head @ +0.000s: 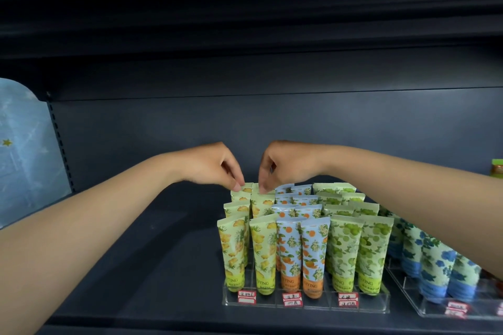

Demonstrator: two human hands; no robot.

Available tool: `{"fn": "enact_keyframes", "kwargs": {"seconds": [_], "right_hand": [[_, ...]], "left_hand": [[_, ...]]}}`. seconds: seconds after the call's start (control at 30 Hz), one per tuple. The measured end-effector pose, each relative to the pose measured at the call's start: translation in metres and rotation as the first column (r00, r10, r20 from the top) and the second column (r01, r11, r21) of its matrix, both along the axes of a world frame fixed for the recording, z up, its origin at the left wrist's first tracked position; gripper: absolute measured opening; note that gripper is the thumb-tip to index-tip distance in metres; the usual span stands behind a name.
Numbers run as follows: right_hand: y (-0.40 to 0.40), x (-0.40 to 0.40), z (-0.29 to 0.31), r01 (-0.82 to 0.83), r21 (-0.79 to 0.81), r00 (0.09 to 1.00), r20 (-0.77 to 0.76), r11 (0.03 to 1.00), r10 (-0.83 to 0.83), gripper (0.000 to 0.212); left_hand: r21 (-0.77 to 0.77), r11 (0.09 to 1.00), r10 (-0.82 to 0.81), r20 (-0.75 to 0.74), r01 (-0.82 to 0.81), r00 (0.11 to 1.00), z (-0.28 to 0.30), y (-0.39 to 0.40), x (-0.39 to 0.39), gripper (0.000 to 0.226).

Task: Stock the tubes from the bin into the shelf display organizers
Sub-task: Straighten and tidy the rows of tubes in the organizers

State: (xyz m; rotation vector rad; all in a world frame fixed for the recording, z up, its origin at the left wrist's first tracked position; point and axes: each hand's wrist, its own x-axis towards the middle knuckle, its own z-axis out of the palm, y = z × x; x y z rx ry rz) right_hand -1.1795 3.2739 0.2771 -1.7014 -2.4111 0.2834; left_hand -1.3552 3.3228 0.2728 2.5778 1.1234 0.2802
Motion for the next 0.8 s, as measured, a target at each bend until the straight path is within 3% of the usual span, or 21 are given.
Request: {"fn": "enact_keyframes", "kwargs": {"seconds": [0.47, 0.8], "right_hand": [[-0.0027, -0.0056, -0.0018, 0.013, 0.013, 0.999, 0.041, 1.000, -0.014, 0.016], [-0.0060, -0.0056, -0.0008, 0.008, 0.009, 0.999, 0.044, 1.000, -0.009, 0.016]], "left_hand": [[0.101, 0.995, 0.017, -0.089, -0.008, 0.996, -0.0080, -0.0059, 0.0067, 0.014], [0.060, 0.998, 0.027, -0.096, -0.021, 0.995, -0.0039, -0.0097, 0.0057, 0.016]]}}
